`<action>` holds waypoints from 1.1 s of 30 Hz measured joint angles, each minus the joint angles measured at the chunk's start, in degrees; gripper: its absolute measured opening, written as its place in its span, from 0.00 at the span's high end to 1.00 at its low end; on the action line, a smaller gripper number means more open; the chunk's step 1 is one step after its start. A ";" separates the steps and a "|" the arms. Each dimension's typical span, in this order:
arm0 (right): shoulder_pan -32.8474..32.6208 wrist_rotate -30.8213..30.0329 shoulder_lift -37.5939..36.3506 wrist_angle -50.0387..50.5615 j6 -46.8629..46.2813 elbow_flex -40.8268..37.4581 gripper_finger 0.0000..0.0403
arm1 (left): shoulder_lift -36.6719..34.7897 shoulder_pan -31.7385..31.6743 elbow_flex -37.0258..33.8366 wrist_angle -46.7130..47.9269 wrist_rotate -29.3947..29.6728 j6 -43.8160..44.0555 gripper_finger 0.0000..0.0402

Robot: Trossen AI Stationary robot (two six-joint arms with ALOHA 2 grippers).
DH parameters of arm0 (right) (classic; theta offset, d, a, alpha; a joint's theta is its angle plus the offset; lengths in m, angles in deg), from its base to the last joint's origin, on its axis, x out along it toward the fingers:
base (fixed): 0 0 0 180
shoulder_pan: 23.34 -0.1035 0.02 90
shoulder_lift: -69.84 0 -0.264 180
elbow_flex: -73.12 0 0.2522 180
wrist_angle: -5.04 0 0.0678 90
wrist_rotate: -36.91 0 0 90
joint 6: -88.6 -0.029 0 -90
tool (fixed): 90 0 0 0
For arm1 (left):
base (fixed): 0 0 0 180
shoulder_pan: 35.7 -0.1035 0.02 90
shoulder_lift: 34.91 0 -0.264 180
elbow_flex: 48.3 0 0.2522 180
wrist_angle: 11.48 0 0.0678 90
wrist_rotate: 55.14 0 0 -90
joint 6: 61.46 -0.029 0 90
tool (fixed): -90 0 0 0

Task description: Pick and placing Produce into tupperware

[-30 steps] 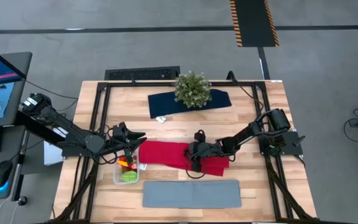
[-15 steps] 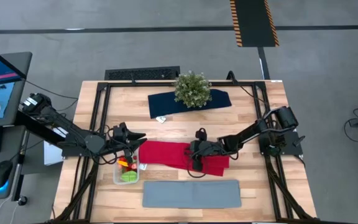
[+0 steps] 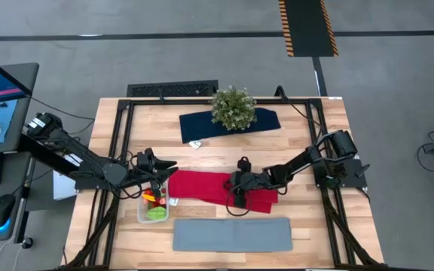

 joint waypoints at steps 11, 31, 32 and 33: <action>0.00 0.22 0.00 -0.54 -0.31 0.00 0.74 | 0.00 -0.01 0.00 0.00 -0.02 0.00 0.73; 0.11 3.71 0.00 -0.63 -0.57 0.00 0.86 | 0.00 -0.02 0.00 0.00 -0.02 0.01 0.73; 0.11 4.15 0.00 -0.94 -0.59 0.00 0.86 | 0.00 -0.01 0.00 0.00 -0.02 0.00 0.73; 0.11 4.28 0.00 -1.27 -0.59 0.03 0.85 | 0.00 0.00 0.00 0.00 -0.02 0.02 0.73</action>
